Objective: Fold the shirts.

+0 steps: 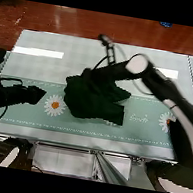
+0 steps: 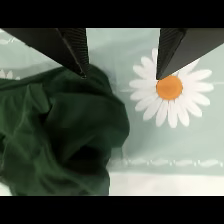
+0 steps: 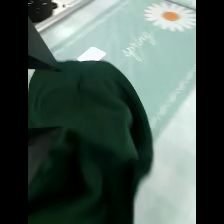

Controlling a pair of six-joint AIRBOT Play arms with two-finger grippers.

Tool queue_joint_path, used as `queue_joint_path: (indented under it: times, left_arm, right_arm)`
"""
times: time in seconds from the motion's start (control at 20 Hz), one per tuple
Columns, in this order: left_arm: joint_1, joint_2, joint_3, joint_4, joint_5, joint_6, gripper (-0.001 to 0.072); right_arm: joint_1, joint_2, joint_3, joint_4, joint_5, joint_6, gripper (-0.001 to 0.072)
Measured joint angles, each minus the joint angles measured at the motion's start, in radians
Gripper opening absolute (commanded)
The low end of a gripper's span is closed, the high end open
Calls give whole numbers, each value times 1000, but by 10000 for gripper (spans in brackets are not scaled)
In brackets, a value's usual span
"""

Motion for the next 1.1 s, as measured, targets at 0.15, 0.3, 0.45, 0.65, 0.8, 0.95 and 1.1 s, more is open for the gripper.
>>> queue_joint_path:
  times: [0.15,0.3,0.45,0.65,0.8,0.95,1.1]
  left_arm:
    - [0,-3,-50,-39,-29,0,508]
    - [5,-34,-68,-123,38,2,508]
    - [27,-137,-40,-301,117,71,508]
    - [45,-351,44,-515,139,217,508]
    - [48,-533,111,-581,93,288,508]
    - [49,-703,162,-607,18,333,74]
    - [50,-817,206,-620,-15,379,20]
  right_arm:
    - [-231,135,-13,-116,89,35,402]
    - [-456,274,-119,-244,144,85,402]
    - [-626,393,-300,-308,175,87,402]
    - [-734,489,-540,-339,176,47,402]
    - [-759,514,-686,-325,140,17,402]
    - [-769,518,-787,-242,74,-34,402]
    - [-772,471,-830,-115,35,-99,402]
